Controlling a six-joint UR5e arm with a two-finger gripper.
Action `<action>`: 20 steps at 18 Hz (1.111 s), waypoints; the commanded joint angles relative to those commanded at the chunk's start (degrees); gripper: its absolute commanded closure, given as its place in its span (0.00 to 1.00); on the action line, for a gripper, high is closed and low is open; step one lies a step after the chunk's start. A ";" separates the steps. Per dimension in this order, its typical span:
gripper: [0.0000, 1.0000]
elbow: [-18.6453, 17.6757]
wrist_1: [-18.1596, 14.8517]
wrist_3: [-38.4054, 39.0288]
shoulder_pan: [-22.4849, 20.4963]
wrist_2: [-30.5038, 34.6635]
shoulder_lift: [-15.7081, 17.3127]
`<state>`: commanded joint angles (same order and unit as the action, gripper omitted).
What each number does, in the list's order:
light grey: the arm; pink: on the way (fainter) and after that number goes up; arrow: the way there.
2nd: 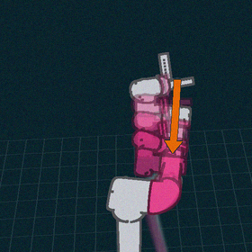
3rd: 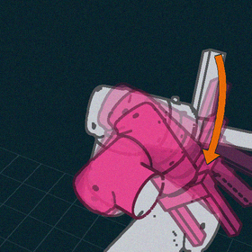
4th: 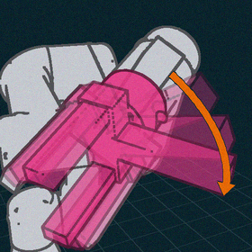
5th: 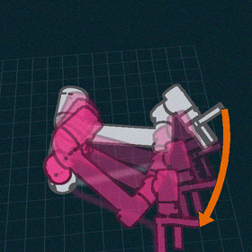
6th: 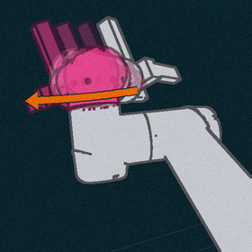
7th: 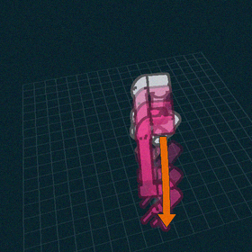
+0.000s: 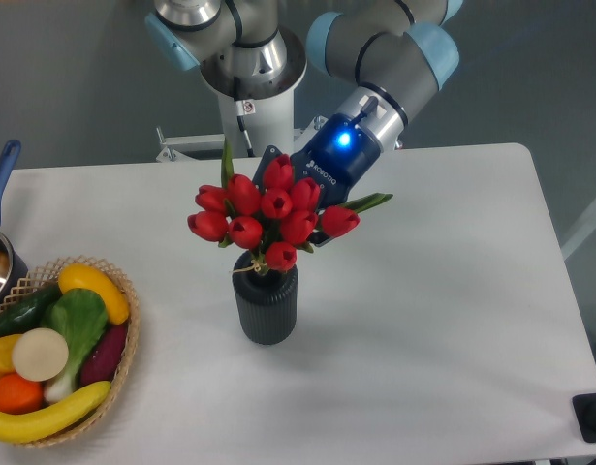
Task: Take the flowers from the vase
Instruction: 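Lift the gripped tulip bouquet upward out of the vase, then raise the tulips clear of the vase and carry them away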
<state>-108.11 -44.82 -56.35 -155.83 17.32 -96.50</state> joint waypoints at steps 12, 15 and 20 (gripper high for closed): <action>0.48 8.34 -0.09 5.01 -2.72 -3.60 -0.44; 0.48 11.07 -0.09 5.64 -4.04 -3.52 -1.14; 0.48 14.33 0.00 5.11 -6.50 -3.08 -3.07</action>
<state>-93.78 -44.83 -51.24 -162.33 14.24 -99.58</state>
